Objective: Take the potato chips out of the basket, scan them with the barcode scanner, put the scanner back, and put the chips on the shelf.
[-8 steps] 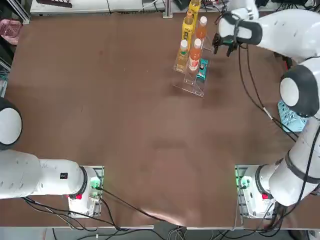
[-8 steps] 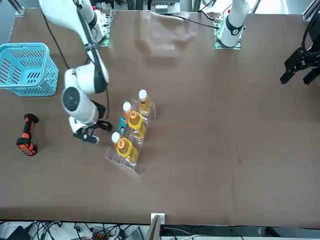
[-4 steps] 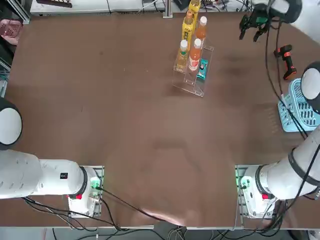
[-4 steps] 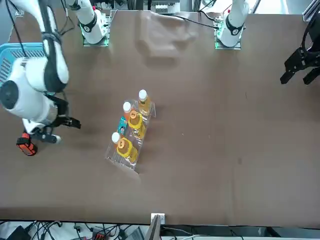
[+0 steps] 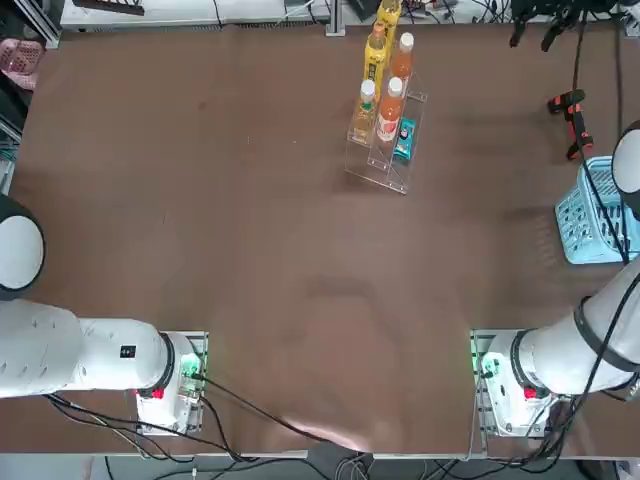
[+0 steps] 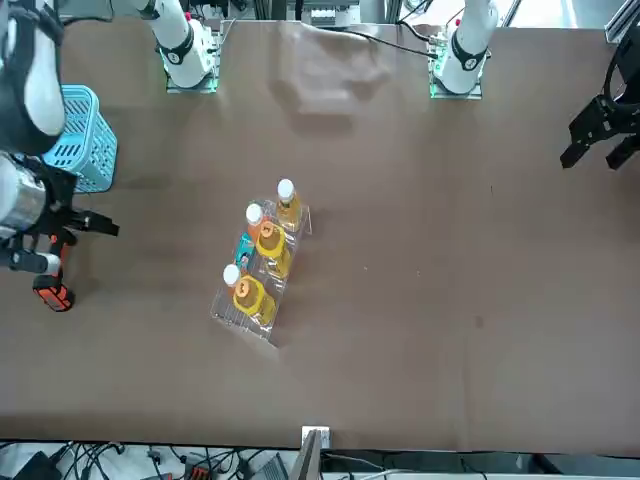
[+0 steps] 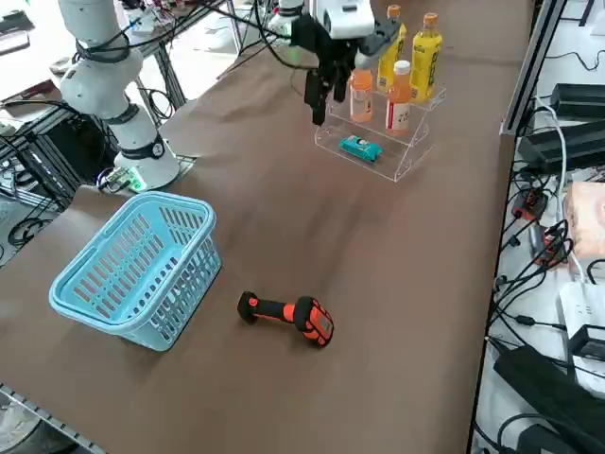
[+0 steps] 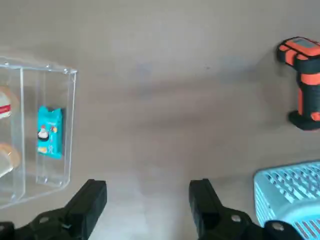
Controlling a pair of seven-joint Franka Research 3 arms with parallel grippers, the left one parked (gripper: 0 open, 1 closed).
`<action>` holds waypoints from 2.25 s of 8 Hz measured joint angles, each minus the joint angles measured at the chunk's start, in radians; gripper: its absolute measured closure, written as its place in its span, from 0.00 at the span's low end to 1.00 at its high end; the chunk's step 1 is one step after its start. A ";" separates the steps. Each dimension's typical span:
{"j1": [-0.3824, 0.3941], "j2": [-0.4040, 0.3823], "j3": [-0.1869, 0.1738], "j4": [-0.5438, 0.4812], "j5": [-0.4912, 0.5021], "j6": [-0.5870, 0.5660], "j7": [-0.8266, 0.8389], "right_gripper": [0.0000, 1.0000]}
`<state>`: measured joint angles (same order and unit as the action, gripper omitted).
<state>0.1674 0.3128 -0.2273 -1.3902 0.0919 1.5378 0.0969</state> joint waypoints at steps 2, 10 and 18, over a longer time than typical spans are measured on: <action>-0.009 -0.011 0.000 0.094 0.000 -0.107 -0.001 0.00; -0.054 -0.022 -0.003 0.180 0.028 -0.163 -0.074 0.00; -0.050 -0.254 0.003 -0.096 -0.050 -0.093 -0.069 0.00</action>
<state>0.1178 0.0589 -0.2242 -1.4858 0.0415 1.4450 0.0279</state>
